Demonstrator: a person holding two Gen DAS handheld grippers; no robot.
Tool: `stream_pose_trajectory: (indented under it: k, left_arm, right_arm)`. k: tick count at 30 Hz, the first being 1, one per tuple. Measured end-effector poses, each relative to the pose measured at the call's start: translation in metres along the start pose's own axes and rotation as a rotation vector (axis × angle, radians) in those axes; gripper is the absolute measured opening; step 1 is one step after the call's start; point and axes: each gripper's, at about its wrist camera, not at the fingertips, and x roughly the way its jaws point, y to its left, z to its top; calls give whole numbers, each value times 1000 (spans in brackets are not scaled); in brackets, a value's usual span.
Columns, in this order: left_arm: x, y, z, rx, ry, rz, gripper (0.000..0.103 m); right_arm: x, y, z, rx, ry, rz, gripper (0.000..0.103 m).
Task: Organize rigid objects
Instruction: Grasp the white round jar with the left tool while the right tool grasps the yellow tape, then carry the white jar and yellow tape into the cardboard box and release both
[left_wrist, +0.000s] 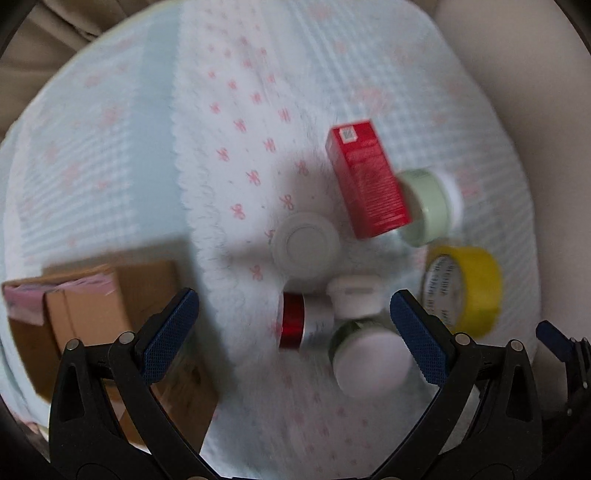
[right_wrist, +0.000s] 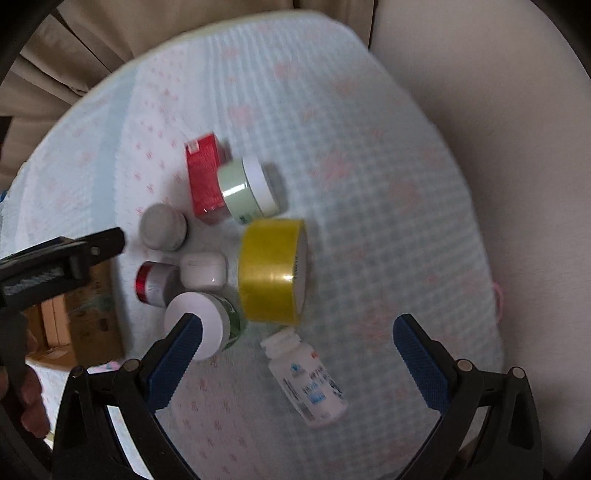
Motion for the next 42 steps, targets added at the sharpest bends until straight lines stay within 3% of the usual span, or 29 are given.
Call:
stream_pose_trajectory:
  k: [7, 13, 15, 17, 19, 23, 26, 34, 42]
  left_arm:
    - [54, 0, 15, 6, 64, 30, 92]
    - [84, -1, 20, -1, 85, 33, 79]
    - [92, -2, 21, 10, 86, 44, 75]
    - [97, -2, 21, 13, 78, 27, 69]
    - [100, -4, 21, 24, 68, -3, 53]
    - [102, -8, 22, 55, 55, 19, 53]
    - [102, -7, 21, 42, 54, 7, 53]
    - [47, -10, 12, 52, 8, 13, 53]
    - [-44, -6, -3, 22, -100, 3, 53]
  right_arm:
    - [52, 10, 13, 38, 85, 15, 102]
    - [72, 15, 28, 24, 128, -36, 85]
    - [79, 16, 33, 27, 139, -44, 83]
    - [81, 17, 35, 16, 139, -58, 73]
    - [84, 17, 37, 6, 148, -55, 62]
    - [88, 17, 38, 12, 165, -29, 38]
    - [88, 18, 39, 16, 166, -19, 38]
    - [77, 23, 43, 28, 141, -28, 38]
    - [18, 23, 33, -54, 53, -47, 38]
